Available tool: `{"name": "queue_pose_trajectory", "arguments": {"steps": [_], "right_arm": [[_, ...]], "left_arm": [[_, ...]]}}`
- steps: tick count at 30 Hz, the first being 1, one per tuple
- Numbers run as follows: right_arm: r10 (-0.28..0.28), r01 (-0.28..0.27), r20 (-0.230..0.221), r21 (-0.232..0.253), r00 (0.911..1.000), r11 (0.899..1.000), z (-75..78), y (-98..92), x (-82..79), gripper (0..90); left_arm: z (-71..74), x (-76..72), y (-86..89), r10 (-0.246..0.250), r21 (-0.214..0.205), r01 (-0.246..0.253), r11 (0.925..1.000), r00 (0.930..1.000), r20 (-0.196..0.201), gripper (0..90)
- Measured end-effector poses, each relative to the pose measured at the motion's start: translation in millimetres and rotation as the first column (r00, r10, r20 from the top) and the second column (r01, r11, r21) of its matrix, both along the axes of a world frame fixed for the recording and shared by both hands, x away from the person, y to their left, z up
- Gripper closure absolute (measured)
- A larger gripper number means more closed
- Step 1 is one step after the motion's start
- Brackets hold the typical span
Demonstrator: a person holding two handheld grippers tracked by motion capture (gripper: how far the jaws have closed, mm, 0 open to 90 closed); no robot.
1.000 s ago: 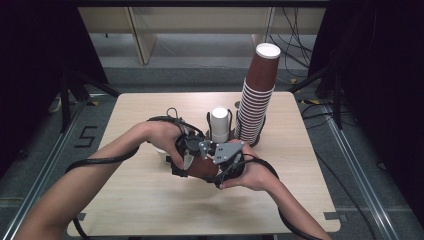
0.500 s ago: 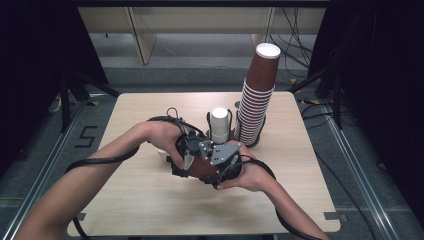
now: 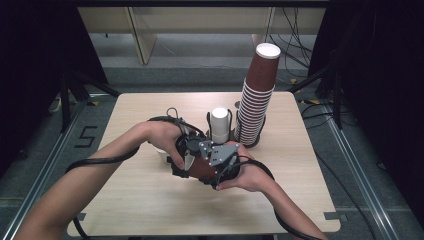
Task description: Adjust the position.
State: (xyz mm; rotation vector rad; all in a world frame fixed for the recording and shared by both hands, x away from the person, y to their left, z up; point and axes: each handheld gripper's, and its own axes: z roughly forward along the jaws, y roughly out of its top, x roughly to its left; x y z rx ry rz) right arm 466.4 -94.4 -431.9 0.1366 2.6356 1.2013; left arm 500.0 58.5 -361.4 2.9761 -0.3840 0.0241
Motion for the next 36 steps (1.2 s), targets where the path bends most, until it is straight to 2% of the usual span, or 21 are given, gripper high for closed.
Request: {"name": "queue_pose_trajectory", "arguments": {"steps": [1, 2, 3, 4, 5, 10, 11, 12, 15, 16, 17, 18, 21, 24, 26, 27, 28, 30, 32, 35, 36], "right_arm": [[-0.002, 0.002, 0.006, 0.001, 1.0000, 1.000, -0.3, 0.0, 0.4, 18.8], [0.005, -0.005, 0.006, 0.001, 1.0000, 1.000, -1.0, 0.3, 1.2, 19.1], [0.008, -0.009, 0.011, 0.002, 0.9999, 1.000, -1.6, 0.6, 1.5, 20.1], [-0.010, 0.010, -0.011, 0.003, 0.9999, 1.000, -2.2, 0.3, -0.4, 20.9], [0.003, -0.003, 0.019, 0.004, 0.9998, 1.000, -2.3, 0.6, 1.0, 21.1], [0.006, -0.006, 0.033, -0.001, 0.9994, 1.000, -3.2, -0.5, 2.4, 22.0], [-0.013, 0.013, 0.013, -0.001, 0.9998, 1.000, -3.9, -0.8, 0.2, 22.0], [0.001, -0.001, 0.036, -0.004, 0.9994, 1.000, -3.3, -1.4, 1.1, 22.0], [-0.011, 0.011, 0.028, -0.005, 0.9995, 1.000, -3.5, -2.6, -1.2, 22.0], [-0.037, 0.037, 0.003, -0.001, 0.9993, 0.999, -3.5, -3.6, -4.2, 22.0], [-0.013, 0.013, 0.028, 0.002, 0.9995, 1.000, -3.4, -4.0, -2.2, 22.0], [-0.009, 0.009, 0.030, 0.004, 0.9995, 1.000, -3.6, -4.8, -2.5, 22.0], [-0.014, 0.014, 0.025, 0.012, 0.9996, 1.000, -5.1, -6.9, -3.4, 22.0], [-0.028, 0.027, 0.019, 0.022, 0.9994, 0.999, -6.7, -8.5, -4.3, 22.0], [-0.040, 0.038, 0.040, 0.034, 0.9984, 0.999, -7.3, -10.2, -3.5, 22.0], [-0.049, 0.048, 0.021, 0.038, 0.9986, 0.998, -8.4, -10.9, -4.6, 22.0], [-0.053, 0.051, 0.023, 0.050, 0.9983, 0.997, -9.0, -12.0, -4.2, 22.0], [-0.062, 0.059, 0.043, 0.061, 0.9972, 0.996, -10.0, -14.7, -3.4, 21.9], [-0.082, 0.080, 0.021, 0.083, 0.9964, 0.993, -11.8, -17.1, -4.9, 21.9], [-0.089, 0.085, 0.042, 0.102, 0.9951, 0.991, -13.1, -20.3, -5.3, 21.9], [-0.104, 0.101, 0.021, 0.112, 0.9944, 0.989, -14.0, -21.5, -7.0, 22.0]], "left_arm": [[-0.6, -1.1, 0.0, 0.014, -0.019, -0.015, 0.9997, 0.9998, -0.012, 10.5], [0.1, -0.1, -0.9, -0.004, -0.022, 0.003, 0.9998, 1.0000, -0.006, 10.6], [-0.2, -1.1, -0.6, 0.013, -0.019, -0.013, 0.9997, 0.9999, -0.011, 10.5], [-0.2, -0.9, -0.7, 0.013, -0.017, -0.013, 0.9998, 0.9999, -0.007, 10.6], [-0.5, -0.9, -0.6, 0.015, -0.017, -0.015, 0.9997, 0.9998, -0.009, 10.6], [-2.0, -0.6, -0.8, 0.001, -0.030, -0.001, 0.9995, 0.9999, 0.013, 10.4], [-2.4, -0.9, -0.3, 0.003, -0.037, -0.003, 0.9993, 0.9999, 0.011, 10.3], [-2.5, -0.7, 0.1, -0.006, -0.042, 0.007, 0.9991, 0.9999, 0.013, 9.9], [-2.2, -2.7, 2.7, -0.013, -0.084, 0.016, 0.9964, 0.9995, 0.027, 8.7], [-1.9, -3.4, 4.2, -0.008, -0.100, 0.011, 0.9949, 0.9997, 0.025, 8.3], [-1.5, -4.3, 5.7, 0.001, -0.116, 0.002, 0.9932, 0.9997, 0.024, 7.9], [-1.9, -5.4, 7.7, 0.014, -0.141, -0.011, 0.9900, 0.9996, 0.024, 7.2], [-2.0, -6.1, 11.0, 0.019, -0.171, -0.011, 0.9851, 0.9990, 0.040, 3.2], [-0.8, -6.0, 13.9, 0.028, -0.217, -0.016, 0.9760, 0.9983, 0.052, 0.1], [0.2, -6.0, 16.2, 0.040, -0.254, -0.023, 0.9669, 0.9973, 0.062, 0.0], [0.8, -5.7, 17.4, 0.044, -0.265, -0.022, 0.9641, 0.9962, 0.075, 0.0], [1.1, -5.6, 18.7, 0.050, -0.280, -0.025, 0.9597, 0.9955, 0.081, 0.0], [2.1, -5.5, 21.3, 0.060, -0.313, -0.028, 0.9494, 0.9937, 0.095, 0.0], [2.6, -6.0, 22.9, 0.072, -0.345, -0.032, 0.9382, 0.9919, 0.104, 0.0], [3.4, -7.4, 26.3, 0.086, -0.385, -0.031, 0.9223, 0.9883, 0.126, 0.0], [3.3, -7.8, 27.6, 0.090, -0.401, -0.031, 0.9154, 0.9876, 0.129, 0.0]]}}
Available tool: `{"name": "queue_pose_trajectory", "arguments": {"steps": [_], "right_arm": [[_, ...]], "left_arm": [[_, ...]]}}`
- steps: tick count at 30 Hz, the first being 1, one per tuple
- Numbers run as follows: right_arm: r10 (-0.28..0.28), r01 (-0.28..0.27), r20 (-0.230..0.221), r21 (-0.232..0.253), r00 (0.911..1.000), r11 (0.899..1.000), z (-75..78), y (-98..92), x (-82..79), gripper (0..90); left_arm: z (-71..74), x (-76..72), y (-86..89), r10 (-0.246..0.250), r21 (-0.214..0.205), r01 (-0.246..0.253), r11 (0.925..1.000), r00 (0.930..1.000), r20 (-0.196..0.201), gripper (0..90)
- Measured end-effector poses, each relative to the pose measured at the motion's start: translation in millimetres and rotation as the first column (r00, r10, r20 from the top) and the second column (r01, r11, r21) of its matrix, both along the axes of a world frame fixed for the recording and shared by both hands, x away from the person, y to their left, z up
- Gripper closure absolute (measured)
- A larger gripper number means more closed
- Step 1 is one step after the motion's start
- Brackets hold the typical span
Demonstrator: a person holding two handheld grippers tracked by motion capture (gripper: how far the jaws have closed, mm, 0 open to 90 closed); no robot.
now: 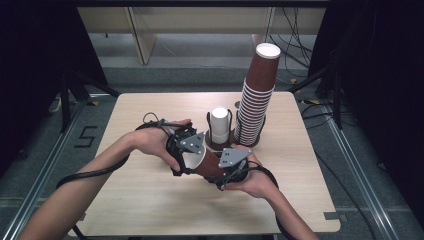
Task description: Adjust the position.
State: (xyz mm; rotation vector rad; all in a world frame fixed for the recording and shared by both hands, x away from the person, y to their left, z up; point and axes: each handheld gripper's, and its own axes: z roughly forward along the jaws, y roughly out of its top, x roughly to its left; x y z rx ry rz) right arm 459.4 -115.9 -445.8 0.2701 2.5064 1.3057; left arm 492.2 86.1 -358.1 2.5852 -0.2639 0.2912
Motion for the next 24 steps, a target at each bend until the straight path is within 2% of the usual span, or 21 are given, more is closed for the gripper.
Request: {"name": "queue_pose_trajectory", "arguments": {"steps": [1, 2, 3, 7, 8, 12, 15, 17, 20, 21, 22, 24], "right_arm": [[-0.004, 0.004, 0.004, 0.004, 1.0000, 1.000, -0.5, -1.4, -0.6, 21.9], [-0.004, 0.003, 0.031, 0.008, 0.9995, 1.000, -0.5, -3.1, 0.3, 21.9], [-0.028, 0.027, 0.010, 0.026, 0.9996, 0.999, -1.7, -5.4, -1.6, 22.0], [-0.061, 0.060, 0.006, 0.074, 0.9981, 0.995, -4.4, -12.3, -2.1, 21.9], [-0.075, 0.073, 0.025, 0.088, 0.9969, 0.993, -5.6, -14.6, -1.4, 21.9], [-0.109, 0.107, 0.008, 0.138, 0.9940, 0.985, -9.6, -17.7, -2.7, 22.0], [-0.125, 0.120, 0.017, 0.164, 0.9920, 0.979, -9.9, -19.9, -3.7, 21.9], [-0.135, 0.131, 0.014, 0.173, 0.9907, 0.976, -9.6, -21.8, -4.7, 21.9], [-0.156, 0.150, 0.014, 0.202, 0.9877, 0.968, -9.2, -23.9, -5.5, 21.9], [-0.167, 0.164, -0.001, 0.205, 0.9859, 0.965, -8.6, -25.1, -6.4, 21.9], [-0.157, 0.150, 0.017, 0.202, 0.9875, 0.968, -7.8, -26.5, -5.3, 22.0], [-0.166, 0.157, 0.024, 0.224, 0.9858, 0.962, -8.5, -27.0, -5.5, 21.9]], "left_arm": [[-0.4, -0.1, 1.3, 0.004, -0.023, -0.004, 0.9997, 1.0000, 0.003, 0.0], [-0.9, -0.5, 3.7, 0.020, -0.051, -0.020, 0.9985, 0.9998, 0.004, 0.0], [-1.1, -0.6, 4.5, 0.023, -0.060, -0.022, 0.9980, 0.9997, 0.007, 0.0], [-3.5, -2.4, 12.1, 0.050, -0.143, -0.049, 0.9885, 0.9987, 0.006, 0.0], [-4.6, -3.4, 13.2, 0.061, -0.155, -0.059, 0.9862, 0.9981, 0.005, 0.0], [-9.0, -6.7, 18.4, 0.083, -0.181, -0.078, 0.9804, 0.9964, 0.018, 0.0], [-10.7, -9.8, 22.4, 0.112, -0.237, -0.103, 0.9660, 0.9934, 0.024, 0.0], [-11.0, -12.5, 25.9, 0.121, -0.287, -0.109, 0.9518, 0.9923, 0.024, 0.0], [-12.0, -14.6, 29.4, 0.141, -0.332, -0.128, 0.9346, 0.9899, 0.016, 0.0], [-12.5, -14.9, 30.8, 0.150, -0.342, -0.134, 0.9299, 0.9886, 0.019, 0.0], [-12.8, -15.0, 32.3, 0.155, -0.347, -0.143, 0.9269, 0.9879, 0.008, 0.0], [-15.7, -15.7, 34.3, 0.171, -0.375, -0.160, 0.9130, 0.9852, -0.003, 0.0]]}}
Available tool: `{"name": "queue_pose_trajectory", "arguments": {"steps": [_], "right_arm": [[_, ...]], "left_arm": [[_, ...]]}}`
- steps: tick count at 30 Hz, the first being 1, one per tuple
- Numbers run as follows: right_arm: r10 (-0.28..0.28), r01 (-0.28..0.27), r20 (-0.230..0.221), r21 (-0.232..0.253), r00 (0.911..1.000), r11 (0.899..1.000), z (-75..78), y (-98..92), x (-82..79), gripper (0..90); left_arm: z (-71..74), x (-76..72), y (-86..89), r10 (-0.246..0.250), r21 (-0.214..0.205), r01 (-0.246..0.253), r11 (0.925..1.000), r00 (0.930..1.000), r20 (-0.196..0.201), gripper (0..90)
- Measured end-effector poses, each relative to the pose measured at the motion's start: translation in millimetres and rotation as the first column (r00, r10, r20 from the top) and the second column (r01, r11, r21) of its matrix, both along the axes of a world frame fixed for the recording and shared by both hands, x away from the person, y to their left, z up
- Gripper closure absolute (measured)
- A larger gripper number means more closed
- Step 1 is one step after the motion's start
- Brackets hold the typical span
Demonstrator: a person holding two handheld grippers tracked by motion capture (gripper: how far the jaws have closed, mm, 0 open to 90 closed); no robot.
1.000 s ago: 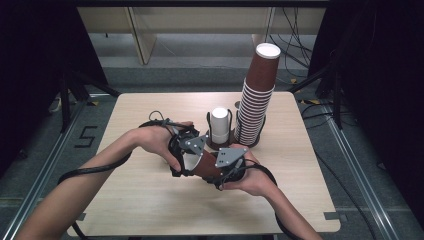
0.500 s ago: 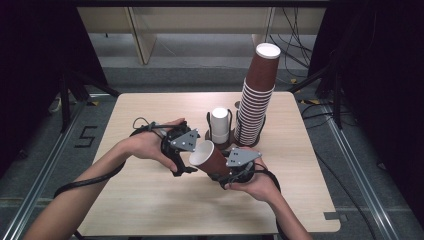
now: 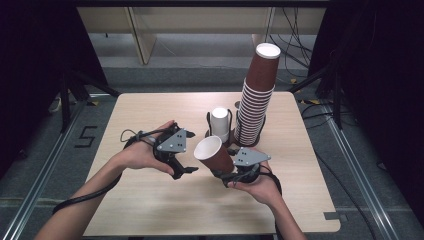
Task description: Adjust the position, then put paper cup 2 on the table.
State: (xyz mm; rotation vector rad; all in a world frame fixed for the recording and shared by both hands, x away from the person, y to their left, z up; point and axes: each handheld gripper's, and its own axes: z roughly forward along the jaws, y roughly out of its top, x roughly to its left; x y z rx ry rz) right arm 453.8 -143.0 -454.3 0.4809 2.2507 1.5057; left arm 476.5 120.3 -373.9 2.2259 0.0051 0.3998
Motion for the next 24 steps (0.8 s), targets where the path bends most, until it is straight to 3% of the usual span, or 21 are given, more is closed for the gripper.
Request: {"name": "queue_pose_trajectory", "arguments": {"steps": [6, 10, 12, 13, 17, 20, 23, 24], "right_arm": [[-0.021, 0.021, -0.010, 0.031, 0.9997, 0.999, -1.9, -3.1, -0.1, 21.9], [-0.029, 0.029, 0.005, 0.031, 0.9996, 0.999, -1.9, -5.3, -0.2, 21.9], [-0.024, 0.024, -0.017, 0.040, 0.9996, 0.999, -1.2, -5.8, -0.9, 22.0], [-0.038, 0.037, 0.011, 0.039, 0.9992, 0.999, -0.5, -6.6, -0.2, 21.9], [-0.053, 0.054, -0.006, 0.063, 0.9986, 0.997, 0.8, -7.1, -0.5, 21.9], [-0.067, 0.065, 0.021, 0.079, 0.9976, 0.995, 3.0, -7.8, -0.1, 21.9], [-0.072, 0.070, 0.023, 0.088, 0.9971, 0.994, 4.5, -8.2, 0.0, 21.9], [-0.068, 0.064, 0.050, 0.084, 0.9964, 0.994, 5.0, -8.7, 2.1, 21.9]], "left_arm": [[-7.4, 1.1, 3.8, 0.032, -0.076, -0.033, 0.9966, 0.9993, -0.020, 0.0], [-10.6, 1.8, 4.7, 0.050, -0.090, -0.053, 0.9946, 0.9984, -0.028, 0.0], [-12.5, 2.7, 5.3, 0.061, -0.102, -0.064, 0.9928, 0.9977, -0.030, 0.0], [-13.1, 3.1, 5.8, 0.064, -0.105, -0.067, 0.9922, 0.9975, -0.030, 0.0], [-15.4, 4.6, 7.7, 0.096, -0.161, -0.103, 0.9815, 0.9941, -0.051, 0.0], [-15.5, 3.7, 8.7, 0.105, -0.192, -0.116, 0.9746, 0.9923, -0.067, 0.0], [-15.4, 3.4, 8.7, 0.097, -0.199, -0.109, 0.9738, 0.9928, -0.069, 0.0], [-15.3, 3.7, 8.4, 0.100, -0.201, -0.111, 0.9733, 0.9929, -0.066, 0.0]]}}
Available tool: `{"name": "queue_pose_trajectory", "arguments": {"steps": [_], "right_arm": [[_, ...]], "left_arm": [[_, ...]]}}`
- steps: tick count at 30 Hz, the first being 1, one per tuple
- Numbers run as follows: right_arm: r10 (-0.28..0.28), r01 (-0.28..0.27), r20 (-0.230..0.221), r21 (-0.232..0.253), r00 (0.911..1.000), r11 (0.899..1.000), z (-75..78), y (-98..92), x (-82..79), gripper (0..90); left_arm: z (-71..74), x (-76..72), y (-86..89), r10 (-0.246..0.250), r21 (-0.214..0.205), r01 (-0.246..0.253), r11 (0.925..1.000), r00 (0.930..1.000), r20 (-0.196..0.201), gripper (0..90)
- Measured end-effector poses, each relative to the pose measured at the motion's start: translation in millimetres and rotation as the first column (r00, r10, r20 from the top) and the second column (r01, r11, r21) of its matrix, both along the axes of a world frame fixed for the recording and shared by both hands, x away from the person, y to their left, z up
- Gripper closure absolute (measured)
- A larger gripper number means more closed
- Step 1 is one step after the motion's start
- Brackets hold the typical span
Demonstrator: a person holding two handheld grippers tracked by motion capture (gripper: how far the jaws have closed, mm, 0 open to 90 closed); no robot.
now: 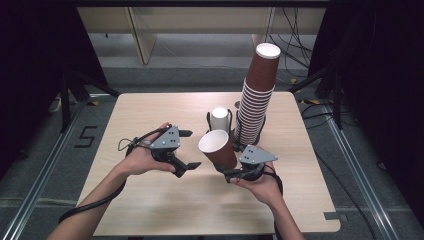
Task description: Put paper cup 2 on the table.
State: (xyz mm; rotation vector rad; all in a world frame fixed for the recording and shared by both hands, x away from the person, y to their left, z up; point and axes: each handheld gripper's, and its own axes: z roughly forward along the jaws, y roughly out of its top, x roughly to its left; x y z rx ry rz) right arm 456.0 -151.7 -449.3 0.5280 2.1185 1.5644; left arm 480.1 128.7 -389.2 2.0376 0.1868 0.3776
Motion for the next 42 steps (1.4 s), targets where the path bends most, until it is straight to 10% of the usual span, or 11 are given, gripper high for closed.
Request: {"name": "queue_pose_trajectory", "arguments": {"steps": [24, 42], "right_arm": [[-0.045, 0.045, -0.001, 0.057, 0.9990, 0.997, 0.6, 0.5, -0.9, 21.8], [-0.067, 0.067, 0.002, 0.056, 0.9978, 0.996, -2.4, 0.6, -2.8, 21.7]], "left_arm": [[-3.6, 2.9, -11.1, 0.032, -0.176, -0.050, 0.9831, 0.9937, -0.107, 0.0], [-6.9, 5.4, -14.6, 0.052, -0.226, -0.090, 0.9698, 0.9840, -0.171, 0.0]]}}
